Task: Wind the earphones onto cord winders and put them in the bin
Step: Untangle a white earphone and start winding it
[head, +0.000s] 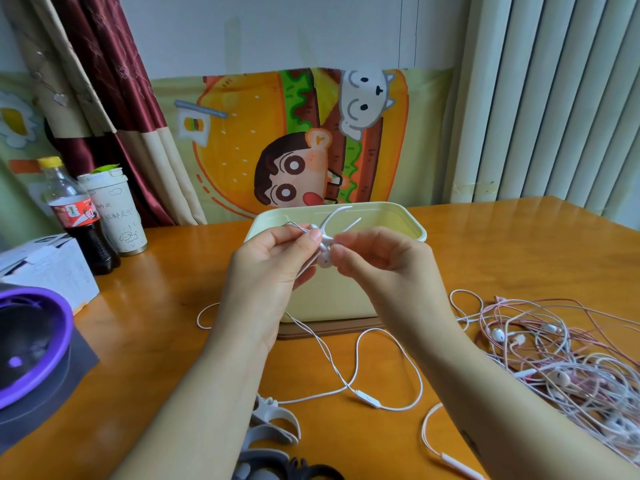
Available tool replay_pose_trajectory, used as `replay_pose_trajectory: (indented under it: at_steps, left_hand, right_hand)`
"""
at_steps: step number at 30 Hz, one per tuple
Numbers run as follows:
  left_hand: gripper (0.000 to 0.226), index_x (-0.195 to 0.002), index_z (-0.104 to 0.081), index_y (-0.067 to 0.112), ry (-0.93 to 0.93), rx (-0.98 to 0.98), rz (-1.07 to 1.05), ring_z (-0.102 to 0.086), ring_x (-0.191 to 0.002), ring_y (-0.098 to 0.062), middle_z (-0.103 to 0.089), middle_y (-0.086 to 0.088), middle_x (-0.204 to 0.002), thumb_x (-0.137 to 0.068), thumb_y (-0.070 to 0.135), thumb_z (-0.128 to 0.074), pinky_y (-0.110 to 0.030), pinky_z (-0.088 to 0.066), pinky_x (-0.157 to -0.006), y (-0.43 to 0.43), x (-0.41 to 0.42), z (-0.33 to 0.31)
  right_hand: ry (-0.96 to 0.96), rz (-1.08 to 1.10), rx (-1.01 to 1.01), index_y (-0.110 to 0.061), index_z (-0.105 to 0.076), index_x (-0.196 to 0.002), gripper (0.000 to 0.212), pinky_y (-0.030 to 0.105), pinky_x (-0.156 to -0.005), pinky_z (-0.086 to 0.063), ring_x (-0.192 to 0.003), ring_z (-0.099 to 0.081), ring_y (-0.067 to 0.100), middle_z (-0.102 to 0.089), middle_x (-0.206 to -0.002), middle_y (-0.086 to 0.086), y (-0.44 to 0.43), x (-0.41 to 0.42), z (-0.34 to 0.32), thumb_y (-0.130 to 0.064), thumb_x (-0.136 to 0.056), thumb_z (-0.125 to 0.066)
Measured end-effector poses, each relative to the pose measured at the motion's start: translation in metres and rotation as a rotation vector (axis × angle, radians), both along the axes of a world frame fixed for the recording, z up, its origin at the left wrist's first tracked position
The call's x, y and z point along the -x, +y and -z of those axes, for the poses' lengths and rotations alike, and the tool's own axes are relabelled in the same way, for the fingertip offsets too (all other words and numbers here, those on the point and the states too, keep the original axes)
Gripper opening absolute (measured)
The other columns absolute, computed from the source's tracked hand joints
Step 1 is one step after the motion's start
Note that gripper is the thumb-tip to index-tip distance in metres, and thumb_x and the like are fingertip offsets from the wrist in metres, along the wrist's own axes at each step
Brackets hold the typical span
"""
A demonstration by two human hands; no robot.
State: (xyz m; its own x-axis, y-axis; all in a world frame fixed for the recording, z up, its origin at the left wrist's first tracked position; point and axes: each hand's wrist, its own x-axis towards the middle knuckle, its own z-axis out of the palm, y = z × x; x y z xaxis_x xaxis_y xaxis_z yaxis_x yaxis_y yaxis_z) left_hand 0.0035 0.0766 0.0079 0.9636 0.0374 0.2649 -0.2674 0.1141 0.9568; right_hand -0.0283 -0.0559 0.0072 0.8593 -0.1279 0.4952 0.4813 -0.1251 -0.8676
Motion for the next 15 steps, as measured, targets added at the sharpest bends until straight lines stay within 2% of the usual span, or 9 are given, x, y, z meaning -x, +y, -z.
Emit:
replay_pose_trajectory:
  at_steps: [3, 6, 11, 15]
  left_hand:
    - [0.014, -0.100, -0.070, 0.016, -0.023, -0.010, -0.004, -0.072, -0.092, -0.016, -0.077, 0.000, -0.093, -0.088, 0.023, -0.068, -0.032, -0.058, -0.083, 0.0003, 0.0002, -0.0001]
    - [0.011, -0.097, -0.069, 0.019, -0.051, -0.017, -0.008, -0.073, -0.091, -0.013, -0.077, 0.003, -0.091, -0.087, 0.023, -0.067, -0.030, -0.058, -0.081, -0.0005, 0.0004, -0.0004]
    - [0.012, -0.094, -0.067, 0.023, -0.100, -0.029, 0.003, -0.073, -0.088, -0.011, -0.077, 0.006, -0.089, -0.084, 0.028, -0.068, -0.024, -0.057, -0.073, 0.0003, 0.0013, 0.0000]
    - [0.032, -0.100, -0.068, 0.027, -0.118, -0.058, -0.005, -0.072, -0.092, -0.011, -0.076, 0.006, -0.096, -0.072, 0.042, -0.069, -0.023, -0.056, -0.074, 0.0011, 0.0012, 0.0006]
  right_hand:
    - [0.038, -0.025, -0.062, -0.022, -0.070, -0.085, 0.010, 0.024, -0.075, -0.057, -0.078, -0.070, 0.013, -0.074, -0.081, -0.002, 0.0012, -0.0002, 0.0010, -0.012, -0.083, -0.071]
    - [0.100, -0.076, -0.156, -0.012, -0.069, -0.090, 0.007, 0.034, -0.079, -0.058, -0.084, -0.070, 0.023, -0.074, -0.085, 0.007, 0.0013, 0.0000, 0.0025, -0.014, -0.083, -0.070]
    - [0.139, -0.131, -0.210, -0.007, -0.072, -0.088, 0.011, 0.027, -0.076, -0.058, -0.075, -0.069, 0.016, -0.073, -0.080, 0.012, 0.0028, 0.0008, 0.0016, -0.015, -0.086, -0.066]
    - [0.207, -0.210, -0.286, -0.004, -0.071, -0.091, 0.016, 0.027, -0.076, -0.058, -0.076, -0.069, 0.018, -0.072, -0.082, 0.015, 0.0026, -0.0002, 0.0023, -0.018, -0.087, -0.064]
